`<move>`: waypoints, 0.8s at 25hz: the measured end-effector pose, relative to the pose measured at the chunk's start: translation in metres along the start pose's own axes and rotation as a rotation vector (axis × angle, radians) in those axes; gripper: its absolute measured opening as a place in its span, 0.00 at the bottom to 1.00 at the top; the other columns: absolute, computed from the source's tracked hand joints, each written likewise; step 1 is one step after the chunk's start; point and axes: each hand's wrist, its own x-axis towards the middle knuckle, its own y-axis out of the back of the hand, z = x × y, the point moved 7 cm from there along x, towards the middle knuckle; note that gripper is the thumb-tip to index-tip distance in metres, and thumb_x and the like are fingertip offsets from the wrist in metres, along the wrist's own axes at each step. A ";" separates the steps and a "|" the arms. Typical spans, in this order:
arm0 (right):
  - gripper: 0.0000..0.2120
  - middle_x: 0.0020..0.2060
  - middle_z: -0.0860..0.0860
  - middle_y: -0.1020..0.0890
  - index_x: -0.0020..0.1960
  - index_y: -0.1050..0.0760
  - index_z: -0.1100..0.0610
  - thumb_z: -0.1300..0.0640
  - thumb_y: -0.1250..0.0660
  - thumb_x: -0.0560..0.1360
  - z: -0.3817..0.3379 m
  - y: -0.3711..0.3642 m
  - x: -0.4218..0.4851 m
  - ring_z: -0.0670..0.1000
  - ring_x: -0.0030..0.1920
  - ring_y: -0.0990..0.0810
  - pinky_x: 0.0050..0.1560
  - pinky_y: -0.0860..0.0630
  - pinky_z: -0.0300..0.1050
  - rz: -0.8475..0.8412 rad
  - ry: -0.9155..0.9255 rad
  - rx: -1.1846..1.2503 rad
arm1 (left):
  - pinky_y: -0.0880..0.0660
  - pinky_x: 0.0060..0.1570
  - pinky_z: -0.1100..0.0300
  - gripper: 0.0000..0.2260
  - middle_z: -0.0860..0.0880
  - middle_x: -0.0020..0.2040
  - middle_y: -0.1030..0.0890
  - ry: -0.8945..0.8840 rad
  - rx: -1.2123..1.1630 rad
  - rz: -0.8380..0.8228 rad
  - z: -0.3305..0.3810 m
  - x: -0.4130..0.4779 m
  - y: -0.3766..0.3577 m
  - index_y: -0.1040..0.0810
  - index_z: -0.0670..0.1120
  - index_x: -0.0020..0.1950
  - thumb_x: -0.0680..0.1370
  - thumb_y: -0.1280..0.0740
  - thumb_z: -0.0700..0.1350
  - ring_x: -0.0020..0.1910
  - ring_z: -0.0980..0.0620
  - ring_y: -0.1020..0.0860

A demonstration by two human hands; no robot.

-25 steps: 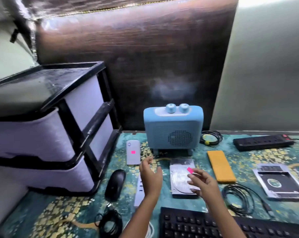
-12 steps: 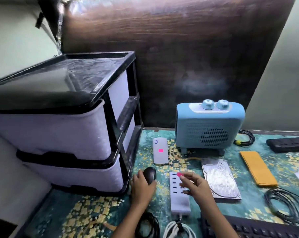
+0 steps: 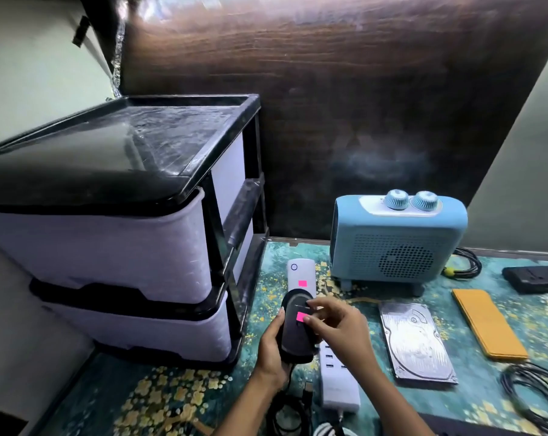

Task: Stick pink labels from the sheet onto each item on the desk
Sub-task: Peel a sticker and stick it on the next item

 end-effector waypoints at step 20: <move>0.10 0.34 0.48 0.16 0.40 0.18 0.50 0.61 0.23 0.61 0.000 -0.010 0.007 0.46 0.36 0.19 0.34 0.25 0.37 -0.073 -0.147 0.097 | 0.26 0.23 0.61 0.22 0.41 0.31 0.18 -0.099 0.038 0.020 0.003 -0.004 0.003 0.21 0.37 0.47 0.79 0.49 0.50 0.23 0.45 0.22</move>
